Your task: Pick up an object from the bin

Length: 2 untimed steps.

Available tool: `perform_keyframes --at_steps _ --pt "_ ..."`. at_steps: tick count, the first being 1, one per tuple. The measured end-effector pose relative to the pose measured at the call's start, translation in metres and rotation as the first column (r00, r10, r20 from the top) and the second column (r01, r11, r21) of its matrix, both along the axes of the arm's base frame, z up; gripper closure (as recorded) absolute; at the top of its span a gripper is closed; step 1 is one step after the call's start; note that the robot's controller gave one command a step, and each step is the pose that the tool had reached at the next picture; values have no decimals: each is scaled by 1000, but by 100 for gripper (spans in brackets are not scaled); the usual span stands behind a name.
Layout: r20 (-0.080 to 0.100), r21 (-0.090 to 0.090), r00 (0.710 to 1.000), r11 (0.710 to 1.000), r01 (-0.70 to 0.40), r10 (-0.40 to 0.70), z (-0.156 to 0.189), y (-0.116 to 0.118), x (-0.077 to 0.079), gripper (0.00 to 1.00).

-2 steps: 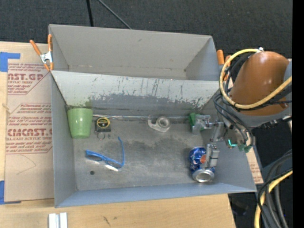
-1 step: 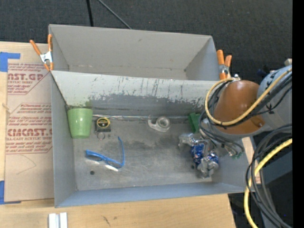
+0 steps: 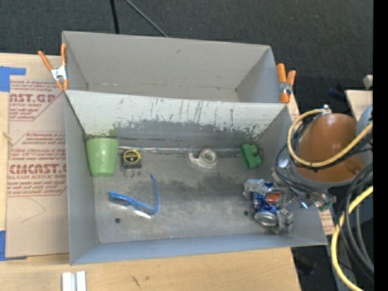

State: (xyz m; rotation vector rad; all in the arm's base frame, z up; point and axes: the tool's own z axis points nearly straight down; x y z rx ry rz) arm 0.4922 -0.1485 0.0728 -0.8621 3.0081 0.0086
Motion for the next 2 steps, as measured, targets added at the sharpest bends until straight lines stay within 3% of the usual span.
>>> perform_keyframes --at_steps 1,2 --pt "-1 1 1000 1000 -8 8 0 3 1 100" --pt "1 -10 999 999 -43 43 145 22 19 100"
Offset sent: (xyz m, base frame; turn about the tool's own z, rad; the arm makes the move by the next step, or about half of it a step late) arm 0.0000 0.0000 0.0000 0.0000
